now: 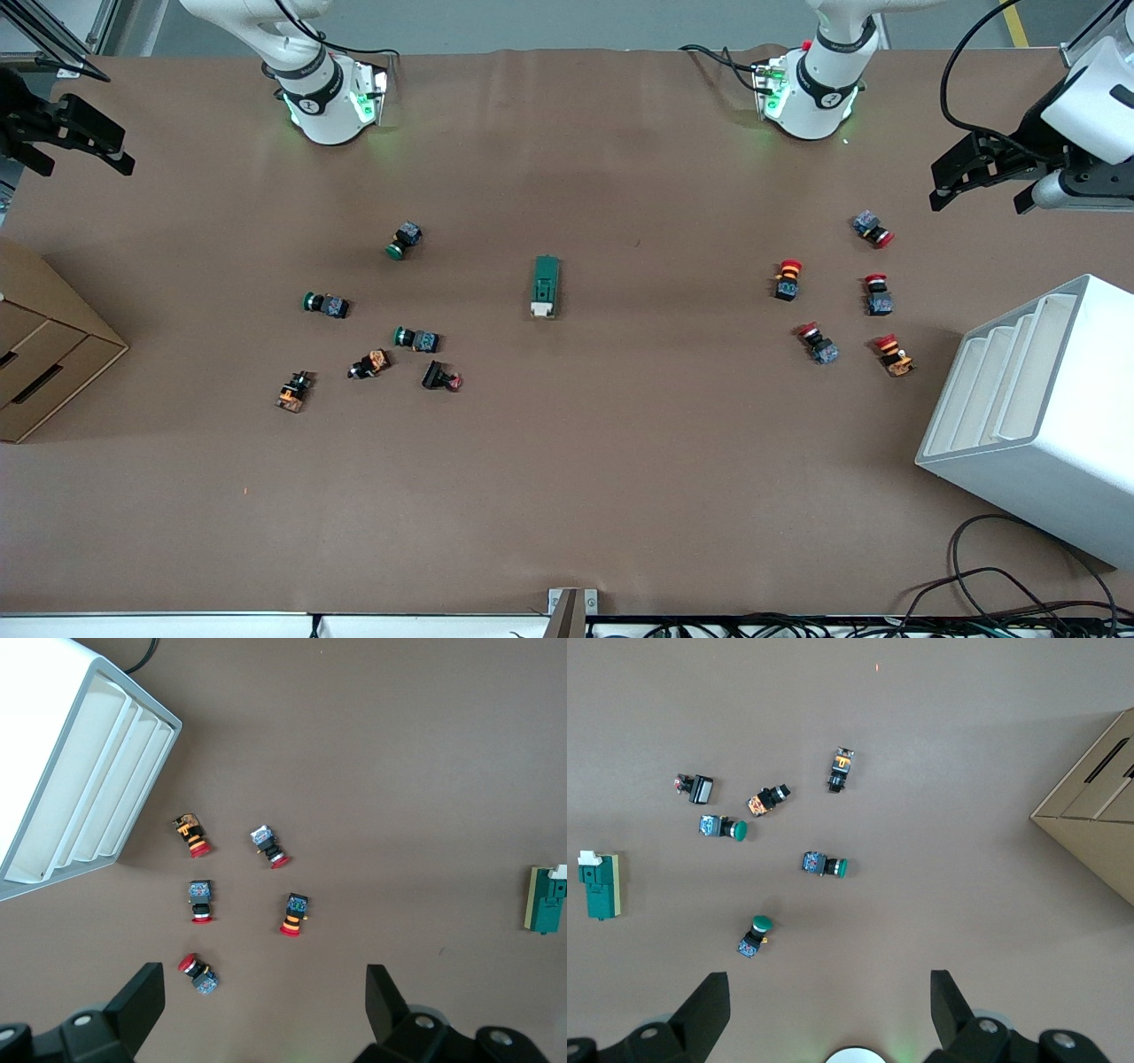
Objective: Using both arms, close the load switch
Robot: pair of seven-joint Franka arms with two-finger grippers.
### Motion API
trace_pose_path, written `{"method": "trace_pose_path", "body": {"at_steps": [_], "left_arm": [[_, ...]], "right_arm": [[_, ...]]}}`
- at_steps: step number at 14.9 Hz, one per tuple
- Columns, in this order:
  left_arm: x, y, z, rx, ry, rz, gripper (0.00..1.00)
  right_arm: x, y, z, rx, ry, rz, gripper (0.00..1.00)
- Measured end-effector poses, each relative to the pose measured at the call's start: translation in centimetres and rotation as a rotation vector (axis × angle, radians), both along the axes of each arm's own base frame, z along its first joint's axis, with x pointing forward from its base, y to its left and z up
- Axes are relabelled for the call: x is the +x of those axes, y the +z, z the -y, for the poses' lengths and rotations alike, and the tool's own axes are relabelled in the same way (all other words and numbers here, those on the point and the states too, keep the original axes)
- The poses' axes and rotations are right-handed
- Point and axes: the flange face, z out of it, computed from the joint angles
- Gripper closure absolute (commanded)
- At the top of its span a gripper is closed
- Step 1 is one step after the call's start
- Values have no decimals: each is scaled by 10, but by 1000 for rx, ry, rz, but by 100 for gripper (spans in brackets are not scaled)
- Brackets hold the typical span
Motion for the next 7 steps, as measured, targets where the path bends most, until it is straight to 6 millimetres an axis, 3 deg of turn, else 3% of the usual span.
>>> {"method": "trace_pose_path", "body": {"at_steps": [7], "left_arm": [[0, 1, -2, 3, 4, 2, 0]], "right_arm": [[25, 9, 1, -3, -3, -43, 0]]}}
